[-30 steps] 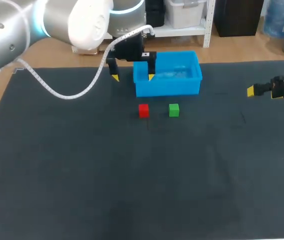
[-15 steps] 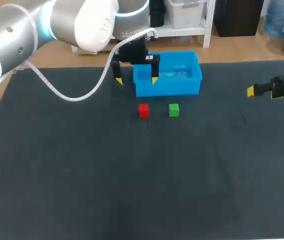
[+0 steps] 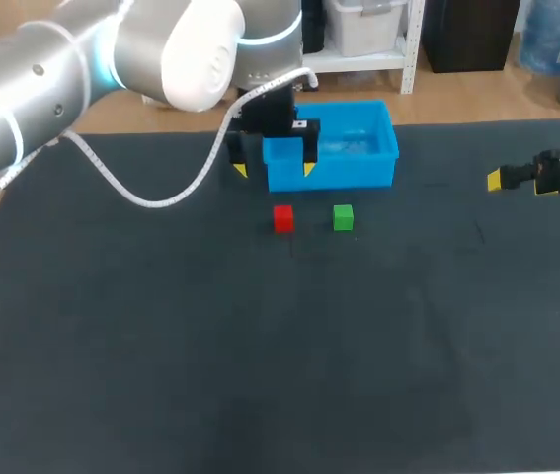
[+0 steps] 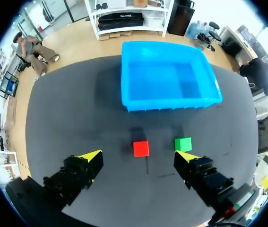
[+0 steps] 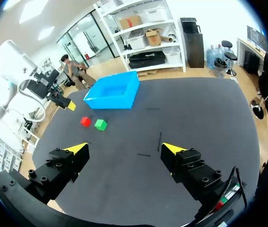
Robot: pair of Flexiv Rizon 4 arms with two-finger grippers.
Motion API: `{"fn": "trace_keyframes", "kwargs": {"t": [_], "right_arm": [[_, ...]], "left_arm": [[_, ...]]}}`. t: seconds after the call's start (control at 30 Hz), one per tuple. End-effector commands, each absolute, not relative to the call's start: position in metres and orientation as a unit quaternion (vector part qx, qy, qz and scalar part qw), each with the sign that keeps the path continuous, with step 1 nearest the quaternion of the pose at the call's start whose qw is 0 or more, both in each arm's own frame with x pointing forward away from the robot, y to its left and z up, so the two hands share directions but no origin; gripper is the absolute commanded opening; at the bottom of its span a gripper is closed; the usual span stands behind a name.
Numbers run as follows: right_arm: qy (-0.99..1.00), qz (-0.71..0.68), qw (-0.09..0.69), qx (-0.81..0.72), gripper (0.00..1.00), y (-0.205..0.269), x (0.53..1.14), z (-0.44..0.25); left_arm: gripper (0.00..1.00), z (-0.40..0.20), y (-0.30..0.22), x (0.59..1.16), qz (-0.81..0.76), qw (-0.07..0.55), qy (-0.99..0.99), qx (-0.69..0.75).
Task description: Use the left arm to pick the red cube and place it into the blue plastic box first, then use the right arm to grasp the green cube and put it into the same blue plastic box after the first action is fully finished.
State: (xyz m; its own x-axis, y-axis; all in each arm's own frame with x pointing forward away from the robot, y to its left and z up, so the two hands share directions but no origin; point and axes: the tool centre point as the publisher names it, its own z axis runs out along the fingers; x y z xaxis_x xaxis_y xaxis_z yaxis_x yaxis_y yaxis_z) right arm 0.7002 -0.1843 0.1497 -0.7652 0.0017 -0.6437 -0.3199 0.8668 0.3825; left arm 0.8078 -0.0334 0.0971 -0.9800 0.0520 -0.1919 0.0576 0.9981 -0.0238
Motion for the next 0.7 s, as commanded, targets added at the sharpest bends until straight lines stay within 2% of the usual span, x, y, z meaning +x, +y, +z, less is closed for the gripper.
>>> {"fn": "trace_keyframes", "kwargs": {"t": [0.03, 0.7], "right_arm": [[0.908, 0.243, 0.331, -0.088, 1.0, -0.185, 0.7, 0.15], [0.908, 0.243, 0.331, -0.088, 1.0, -0.185, 0.7, 0.15]], "left_arm": [[1.0, 0.091, -0.036, 0.816, -0.014, 0.084, 0.996, 0.027], [1.0, 0.064, -0.039, 0.815, 0.0, 0.052, 0.999, 0.009]]}}
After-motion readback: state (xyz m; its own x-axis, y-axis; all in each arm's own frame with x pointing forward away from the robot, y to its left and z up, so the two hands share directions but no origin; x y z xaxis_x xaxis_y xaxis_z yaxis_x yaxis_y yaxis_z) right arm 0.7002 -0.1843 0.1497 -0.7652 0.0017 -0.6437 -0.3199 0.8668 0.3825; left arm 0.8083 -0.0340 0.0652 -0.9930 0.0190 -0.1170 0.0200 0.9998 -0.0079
